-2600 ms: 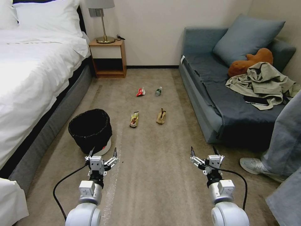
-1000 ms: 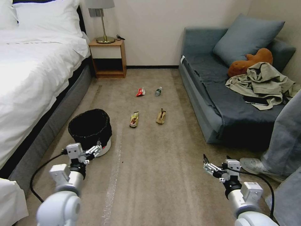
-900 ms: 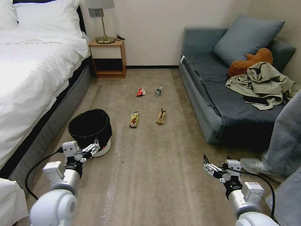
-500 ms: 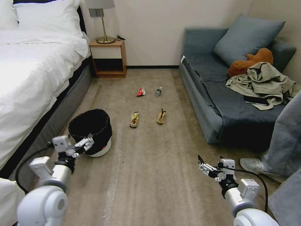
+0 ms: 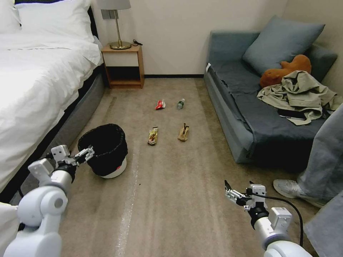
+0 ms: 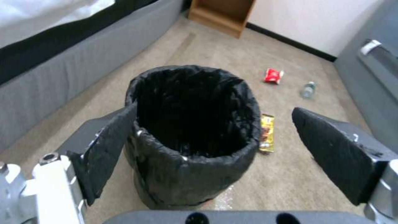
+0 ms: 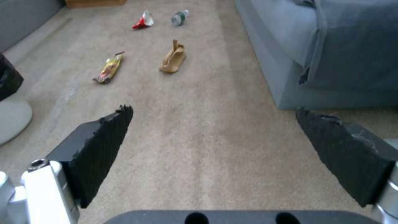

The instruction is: Pick up the trash bin, then pick up the garbage on the floor and place it into the trash bin.

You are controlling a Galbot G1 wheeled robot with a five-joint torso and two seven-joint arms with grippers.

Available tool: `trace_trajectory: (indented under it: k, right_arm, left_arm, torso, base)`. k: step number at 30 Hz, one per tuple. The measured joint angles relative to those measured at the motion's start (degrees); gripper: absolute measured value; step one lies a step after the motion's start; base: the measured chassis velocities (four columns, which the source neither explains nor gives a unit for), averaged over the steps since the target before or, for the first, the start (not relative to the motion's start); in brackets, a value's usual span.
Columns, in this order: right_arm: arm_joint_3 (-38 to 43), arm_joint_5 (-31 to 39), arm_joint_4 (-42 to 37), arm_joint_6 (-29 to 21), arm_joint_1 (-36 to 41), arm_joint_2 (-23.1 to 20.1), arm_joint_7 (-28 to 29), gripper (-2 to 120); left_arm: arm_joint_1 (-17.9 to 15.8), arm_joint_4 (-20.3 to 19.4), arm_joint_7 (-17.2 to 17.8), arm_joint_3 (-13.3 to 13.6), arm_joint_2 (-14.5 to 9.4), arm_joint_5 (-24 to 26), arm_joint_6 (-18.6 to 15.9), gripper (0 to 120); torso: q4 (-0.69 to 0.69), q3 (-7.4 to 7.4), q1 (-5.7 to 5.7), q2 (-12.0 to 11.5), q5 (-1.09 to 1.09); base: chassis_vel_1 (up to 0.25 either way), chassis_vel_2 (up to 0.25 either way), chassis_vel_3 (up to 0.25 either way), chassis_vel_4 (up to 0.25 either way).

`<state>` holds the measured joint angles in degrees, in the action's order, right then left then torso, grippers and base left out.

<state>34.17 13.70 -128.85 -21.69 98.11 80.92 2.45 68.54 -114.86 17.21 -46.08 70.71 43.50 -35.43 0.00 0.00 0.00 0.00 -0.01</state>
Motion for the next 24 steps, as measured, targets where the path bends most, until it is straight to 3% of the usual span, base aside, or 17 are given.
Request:
trace_trajectory:
  k: [4,6,10,11,20,24]
  right_arm:
    - [-0.2,-0.3,0.4,0.2,0.0,0.2,0.0,100]
    - [-0.3,-0.4,0.8,0.3,-0.1,0.2,0.0,100]
    - [-0.3,-0.6,1.2,0.3,-0.2,0.3,0.0,100]
    - [-0.4,-0.8,1.4,0.3,-0.3,0.4,0.0,100]
    - [-1.6,-2.4,2.6,0.7,-0.2,1.4,0.0,100]
    - [-1.8,-2.5,2.9,0.8,-0.2,1.4,0.0,100]
  left_arm:
    - [-1.6,2.7,2.0,0.0,-0.8,1.8,-0.6,100]
    - [-3.7,7.1,3.9,-0.4,-1.7,3.6,-0.8,100]
    - [-5.4,10.4,5.3,-0.6,-2.6,6.3,-0.9,100]
    - [-6.7,12.7,5.9,-0.6,-3.1,7.3,-1.0,100]
    - [-13.6,22.6,6.2,0.5,-5.2,8.1,-1.0,100]
    - [-15.3,24.7,6.1,0.8,-5.5,8.0,-1.0,100]
  torso:
    - [0.0,0.0,0.0,0.0,0.01]
    - [0.01,0.0,0.0,0.0,0.0]
    - [0.01,0.0,0.0,0.0,0.0]
    - [0.01,0.0,0.0,0.0,0.0]
    - [0.0,0.0,0.0,0.0,0.0]
    - [0.01,0.0,0.0,0.0,0.02]
  base:
    - [0.0,0.0,0.0,0.0]
    - [0.0,0.0,0.0,0.0]
    - [0.0,0.0,0.0,0.0]
    - [0.0,0.0,0.0,0.0]
    - [0.0,0.0,0.0,0.0]
    - [0.0,0.0,0.0,0.0]
